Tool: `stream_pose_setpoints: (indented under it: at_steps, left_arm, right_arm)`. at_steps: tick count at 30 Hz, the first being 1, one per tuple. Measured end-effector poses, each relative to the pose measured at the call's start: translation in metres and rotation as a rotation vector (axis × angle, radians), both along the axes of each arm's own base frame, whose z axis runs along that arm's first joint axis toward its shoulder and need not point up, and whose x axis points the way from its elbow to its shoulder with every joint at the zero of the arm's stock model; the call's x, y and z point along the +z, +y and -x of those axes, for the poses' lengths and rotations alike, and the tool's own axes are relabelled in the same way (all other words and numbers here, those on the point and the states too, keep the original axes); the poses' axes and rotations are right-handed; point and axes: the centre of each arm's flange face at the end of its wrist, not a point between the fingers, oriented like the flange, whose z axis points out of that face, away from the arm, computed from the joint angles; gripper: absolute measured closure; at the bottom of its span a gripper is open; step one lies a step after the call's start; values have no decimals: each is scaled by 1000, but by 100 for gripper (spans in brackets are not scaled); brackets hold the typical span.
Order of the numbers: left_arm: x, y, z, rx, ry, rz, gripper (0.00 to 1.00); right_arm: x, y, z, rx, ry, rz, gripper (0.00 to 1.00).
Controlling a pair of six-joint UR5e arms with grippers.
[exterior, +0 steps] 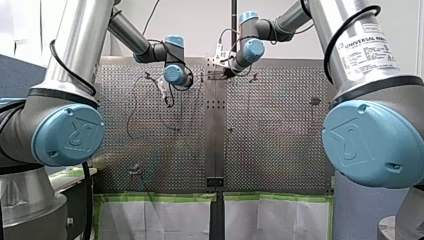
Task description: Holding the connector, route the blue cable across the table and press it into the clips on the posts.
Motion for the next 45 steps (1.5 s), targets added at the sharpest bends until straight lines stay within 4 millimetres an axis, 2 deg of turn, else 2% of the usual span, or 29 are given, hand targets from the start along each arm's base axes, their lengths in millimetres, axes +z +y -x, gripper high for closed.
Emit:
stream_pose_setpoints:
  at_steps: [7, 12, 13, 14, 15, 16, 17, 18, 20, 21, 22, 23, 25, 32, 42, 45]
  left_arm:
    - [-9, 2, -23, 8, 23, 0, 100]
    - [-6, 8, -33, 21, 27, -3, 100]
    - [-6, 8, -33, 22, 28, -5, 94]
    - [-6, 9, -33, 23, 30, -7, 83]
    - [-6, 9, -33, 24, 31, -8, 83]
    - [-5, 9, -33, 24, 32, -8, 74]
    - [-6, 9, -33, 24, 34, -9, 59]
    - [-6, 8, -32, 23, 37, -10, 59]
    - [-6, 7, -31, 22, 44, -14, 38]
    - [-6, 6, -29, 22, 51, -18, 38]
    - [-6, 5, -27, 23, 57, -23, 16]
    - [-6, 5, -26, 25, 63, -28, 4]
    - [-6, 4, -22, 34, 77, -45, 0]
    - [-8, -3, -3, 34, 126, -90, 0]
    - [-4, -9, 54, -10, 202, -131, 0]
    - [2, -10, 68, -22, 202, -133, 0]
  right_arm:
    - [-11, -16, 2, -15, 4, -5, 100]
    - [-22, -30, 4, -33, 14, -12, 100]
    - [-24, -32, 4, -38, 17, -13, 100]
    - [-26, -33, 5, -41, 19, -14, 100]
    - [-26, -35, 5, -45, 20, -14, 100]
    - [-27, -36, 6, -50, 21, -14, 100]
    - [-27, -38, 7, -55, 22, -14, 100]
    - [-28, -39, 8, -60, 23, -13, 100]
    - [-29, -42, 11, -73, 25, -13, 100]
    - [-29, -43, 12, -77, 26, -13, 100]
    - [-29, -44, 14, -81, 27, -12, 100]
    - [-29, -45, 14, -83, 29, -11, 100]
    - [-29, -46, 15, -86, 32, -9, 100]
    - [-27, -46, 16, -85, 34, -5, 100]
    - [-13, -46, 17, -84, 20, 15, 100]
    - [-10, -45, 18, -85, 17, 19, 100]
